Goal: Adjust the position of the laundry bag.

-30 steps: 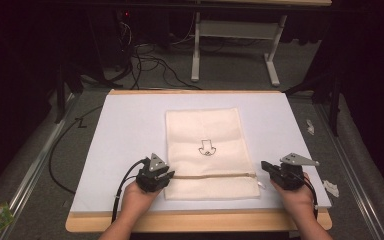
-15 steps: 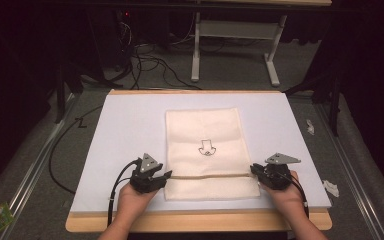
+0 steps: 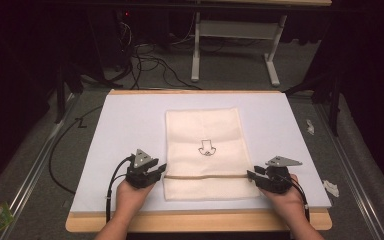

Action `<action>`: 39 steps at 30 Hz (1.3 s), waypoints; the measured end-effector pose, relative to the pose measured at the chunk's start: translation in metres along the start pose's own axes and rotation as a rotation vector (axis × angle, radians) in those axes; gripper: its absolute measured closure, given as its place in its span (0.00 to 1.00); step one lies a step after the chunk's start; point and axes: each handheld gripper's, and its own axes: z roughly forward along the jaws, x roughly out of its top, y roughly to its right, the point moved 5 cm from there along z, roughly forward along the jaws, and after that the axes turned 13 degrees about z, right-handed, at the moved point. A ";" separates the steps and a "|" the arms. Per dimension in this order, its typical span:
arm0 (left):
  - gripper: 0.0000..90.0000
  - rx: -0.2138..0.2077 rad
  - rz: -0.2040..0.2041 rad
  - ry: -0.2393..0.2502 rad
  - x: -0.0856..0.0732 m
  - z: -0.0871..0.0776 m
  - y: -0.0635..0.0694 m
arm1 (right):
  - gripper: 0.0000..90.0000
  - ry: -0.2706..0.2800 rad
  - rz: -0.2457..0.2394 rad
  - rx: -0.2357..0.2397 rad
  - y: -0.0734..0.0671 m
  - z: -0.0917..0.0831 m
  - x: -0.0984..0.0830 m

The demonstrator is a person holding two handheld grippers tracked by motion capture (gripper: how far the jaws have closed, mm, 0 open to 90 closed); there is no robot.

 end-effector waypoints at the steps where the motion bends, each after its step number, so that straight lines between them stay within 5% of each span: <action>1: 0.67 -0.004 0.008 0.000 0.000 0.000 0.001 | 0.66 -0.001 0.005 0.001 0.000 0.001 0.001; 17: 0.63 -0.008 0.102 0.002 0.003 0.002 0.013 | 0.68 -0.025 0.003 0.003 0.001 0.000 0.000; 20: 0.63 -0.006 0.103 0.005 0.003 0.002 0.013 | 0.85 0.026 -0.001 -0.007 0.004 -0.010 0.004; 22: 0.63 -0.006 0.105 0.004 0.003 0.002 0.012 | 1.00 0.014 -0.004 -0.003 0.007 -0.016 0.005; 23: 0.63 -0.007 0.103 0.003 0.003 0.002 0.012 | 1.00 -0.009 -0.017 0.007 0.007 -0.017 0.003; 27: 0.62 -0.010 0.095 -0.003 0.003 0.004 0.010 | 1.00 -0.095 -0.071 0.100 -0.012 -0.008 -0.007; 32: 0.62 -0.017 0.095 -0.001 0.004 0.005 0.012 | 1.00 -0.049 -0.138 0.118 -0.033 -0.006 0.002; 36: 0.62 -0.019 0.089 0.014 0.005 0.003 0.013 | 0.93 0.050 -0.030 -0.002 -0.001 -0.020 0.012; 39: 0.61 -0.021 0.077 0.025 0.007 0.002 0.012 | 0.81 0.019 0.048 -0.009 0.015 -0.014 0.007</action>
